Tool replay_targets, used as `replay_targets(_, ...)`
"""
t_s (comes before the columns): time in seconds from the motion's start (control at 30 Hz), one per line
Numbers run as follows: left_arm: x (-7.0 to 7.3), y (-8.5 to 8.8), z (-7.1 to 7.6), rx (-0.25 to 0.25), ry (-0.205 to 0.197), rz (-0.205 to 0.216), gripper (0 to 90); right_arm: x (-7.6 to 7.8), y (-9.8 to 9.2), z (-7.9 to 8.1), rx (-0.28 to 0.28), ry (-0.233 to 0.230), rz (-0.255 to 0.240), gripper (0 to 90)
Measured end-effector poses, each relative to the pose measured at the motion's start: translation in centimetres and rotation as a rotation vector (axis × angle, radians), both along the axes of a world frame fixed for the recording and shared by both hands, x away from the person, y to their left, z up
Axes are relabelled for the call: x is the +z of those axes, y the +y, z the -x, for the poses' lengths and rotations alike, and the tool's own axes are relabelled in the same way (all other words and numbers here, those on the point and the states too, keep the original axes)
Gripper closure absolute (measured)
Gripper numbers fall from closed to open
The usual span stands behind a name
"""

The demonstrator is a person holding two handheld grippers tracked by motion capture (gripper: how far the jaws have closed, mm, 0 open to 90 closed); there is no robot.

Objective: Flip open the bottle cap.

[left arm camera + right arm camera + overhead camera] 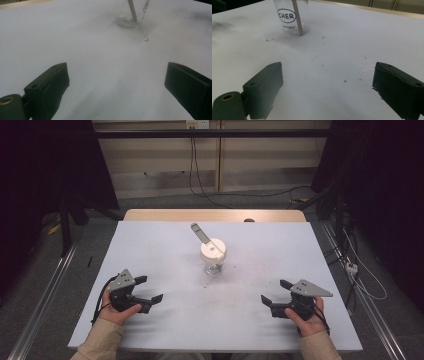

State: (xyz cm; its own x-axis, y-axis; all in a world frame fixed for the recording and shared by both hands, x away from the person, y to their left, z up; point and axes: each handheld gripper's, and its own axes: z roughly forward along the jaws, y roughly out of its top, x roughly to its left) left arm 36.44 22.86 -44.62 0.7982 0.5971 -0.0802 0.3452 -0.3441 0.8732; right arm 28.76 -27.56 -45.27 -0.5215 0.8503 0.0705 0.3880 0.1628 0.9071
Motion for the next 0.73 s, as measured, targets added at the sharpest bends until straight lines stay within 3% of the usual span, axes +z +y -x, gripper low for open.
replay_targets(0.63,-0.17,0.52,0.15,0.019,0.005,-0.005,5.3,-0.20,-0.41,0.16,-0.005,0.004,0.004,9.5)
replay_targets(0.73,-0.17,0.54,0.06,0.015,0.000,-0.023,5.3,-0.27,-0.38,0.08,-0.005,0.007,0.006,9.5)
